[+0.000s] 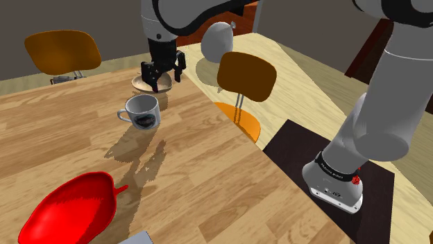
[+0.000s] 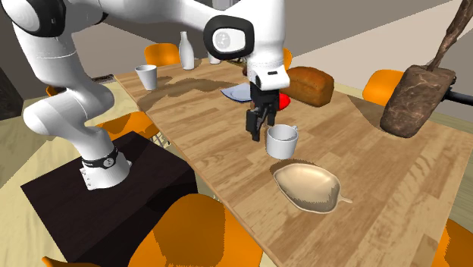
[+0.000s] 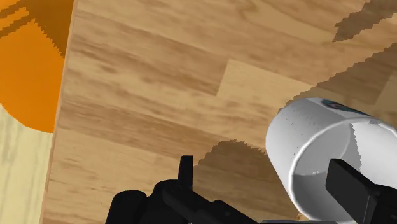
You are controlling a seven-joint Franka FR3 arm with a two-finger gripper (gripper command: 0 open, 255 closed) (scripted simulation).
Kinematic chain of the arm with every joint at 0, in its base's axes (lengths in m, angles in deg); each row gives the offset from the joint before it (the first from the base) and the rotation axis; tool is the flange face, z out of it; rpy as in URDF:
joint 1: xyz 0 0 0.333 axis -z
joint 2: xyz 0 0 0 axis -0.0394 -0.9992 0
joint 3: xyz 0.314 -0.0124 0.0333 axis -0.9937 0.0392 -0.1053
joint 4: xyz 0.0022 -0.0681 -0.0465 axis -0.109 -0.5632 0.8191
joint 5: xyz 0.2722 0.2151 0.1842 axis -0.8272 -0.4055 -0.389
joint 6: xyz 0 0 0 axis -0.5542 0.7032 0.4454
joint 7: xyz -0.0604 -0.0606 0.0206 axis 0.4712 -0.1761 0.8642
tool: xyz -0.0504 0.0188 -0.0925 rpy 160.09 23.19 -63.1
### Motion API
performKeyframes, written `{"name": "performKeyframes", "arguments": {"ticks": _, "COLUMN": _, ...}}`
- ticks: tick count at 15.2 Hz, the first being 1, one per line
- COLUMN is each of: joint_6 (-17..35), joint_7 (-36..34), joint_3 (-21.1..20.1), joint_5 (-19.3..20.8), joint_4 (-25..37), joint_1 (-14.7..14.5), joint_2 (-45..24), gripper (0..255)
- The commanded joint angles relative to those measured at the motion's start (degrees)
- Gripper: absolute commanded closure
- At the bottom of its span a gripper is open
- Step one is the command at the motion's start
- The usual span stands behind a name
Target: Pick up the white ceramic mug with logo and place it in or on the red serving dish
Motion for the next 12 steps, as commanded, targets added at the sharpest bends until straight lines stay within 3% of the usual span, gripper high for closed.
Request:
{"name": "performKeyframes", "arguments": {"ticks": 1, "joint_6": -0.2, "joint_7": -2.0, "joint_3": -0.4, "joint_5": 1.1, "joint_4": 4.7, "joint_1": -1.5, "joint_2": -4.7, "gripper": 0}}
{"name": "performKeyframes", "arguments": {"ticks": 3, "joint_6": -0.8, "joint_7": -3.0, "joint_3": -0.4, "joint_5": 1.8, "joint_4": 8.9, "joint_1": -2.7, "joint_2": -8.5, "gripper": 0}}
{"name": "performKeyframes", "arguments": {"ticks": 12, "joint_6": 4.1, "joint_7": -3.5, "joint_3": -0.1, "joint_5": 2.6, "joint_4": 5.8, "joint_1": -3.0, "joint_2": -10.5, "gripper": 0}}
